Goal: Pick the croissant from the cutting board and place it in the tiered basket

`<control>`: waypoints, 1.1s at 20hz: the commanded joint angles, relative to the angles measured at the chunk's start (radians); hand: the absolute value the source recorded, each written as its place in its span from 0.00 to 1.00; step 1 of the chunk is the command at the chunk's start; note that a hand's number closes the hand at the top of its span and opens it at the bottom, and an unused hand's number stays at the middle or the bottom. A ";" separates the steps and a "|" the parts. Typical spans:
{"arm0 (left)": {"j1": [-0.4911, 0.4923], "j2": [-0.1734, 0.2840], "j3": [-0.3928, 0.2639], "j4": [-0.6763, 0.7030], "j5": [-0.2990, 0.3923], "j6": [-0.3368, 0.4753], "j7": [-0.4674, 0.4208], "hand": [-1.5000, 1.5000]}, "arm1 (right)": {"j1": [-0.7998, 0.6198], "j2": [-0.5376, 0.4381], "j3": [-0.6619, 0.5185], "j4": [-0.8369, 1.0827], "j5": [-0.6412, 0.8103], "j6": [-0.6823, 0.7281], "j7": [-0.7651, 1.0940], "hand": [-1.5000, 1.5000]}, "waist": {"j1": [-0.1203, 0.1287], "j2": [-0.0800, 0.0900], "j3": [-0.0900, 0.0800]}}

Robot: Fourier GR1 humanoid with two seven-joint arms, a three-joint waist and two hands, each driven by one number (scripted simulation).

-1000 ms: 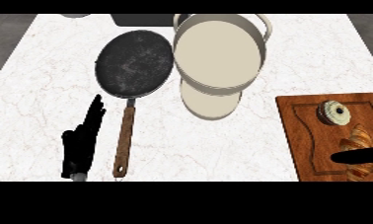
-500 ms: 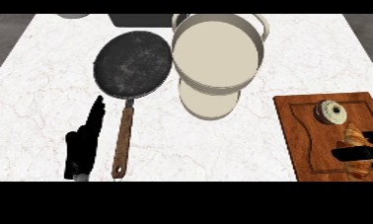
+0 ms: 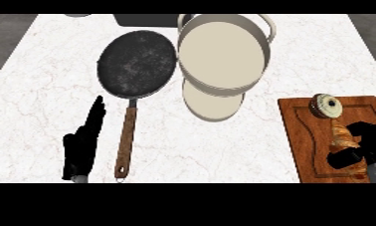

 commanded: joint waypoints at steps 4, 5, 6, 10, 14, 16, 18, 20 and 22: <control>-0.014 -0.019 -0.024 0.048 -0.020 0.005 0.026 0.50 | -0.087 -0.067 0.315 -0.211 0.120 0.195 -0.369 1.00 | 0.025 0.011 0.009; -0.014 0.002 -0.005 0.043 -0.003 -0.013 0.038 0.50 | -0.107 -0.036 0.325 -0.232 0.121 0.188 -0.371 1.00 | 0.015 0.010 0.009; -0.017 -0.011 0.009 0.091 -0.004 0.000 0.027 0.50 | -0.079 -0.037 0.326 -0.281 0.119 0.173 -0.389 1.00 | -0.015 0.008 0.008; 0.006 -0.019 0.022 0.059 -0.003 0.017 0.028 0.50 | -0.021 -0.047 0.209 -0.470 0.023 0.131 -0.385 1.00 | -0.035 0.005 0.009; 0.043 0.019 0.034 0.010 0.004 -0.004 0.034 0.50 | 0.015 -0.059 0.062 -0.671 -0.084 0.090 -0.330 1.00 | -0.047 0.000 0.009; 0.057 0.008 0.037 0.036 0.008 -0.005 0.008 0.50 | 0.005 -0.078 -0.024 -0.791 -0.166 0.115 -0.258 1.00 | -0.055 0.000 0.008; 0.053 -0.024 0.000 -0.009 -0.026 0.042 0.059 0.50 | -0.018 -0.090 -0.091 -0.875 -0.164 0.099 -0.245 1.00 | -0.051 -0.001 0.009; 0.064 -0.027 -0.009 0.001 -0.032 0.035 0.049 0.50 | -0.052 -0.168 -0.209 -0.936 -0.230 0.163 -0.230 1.00 | -0.048 0.001 0.009; 0.047 -0.002 0.015 0.004 -0.011 -0.004 0.041 0.50 | -0.064 -0.209 -0.296 -1.001 -0.277 0.207 -0.193 1.00 | -0.044 0.002 0.008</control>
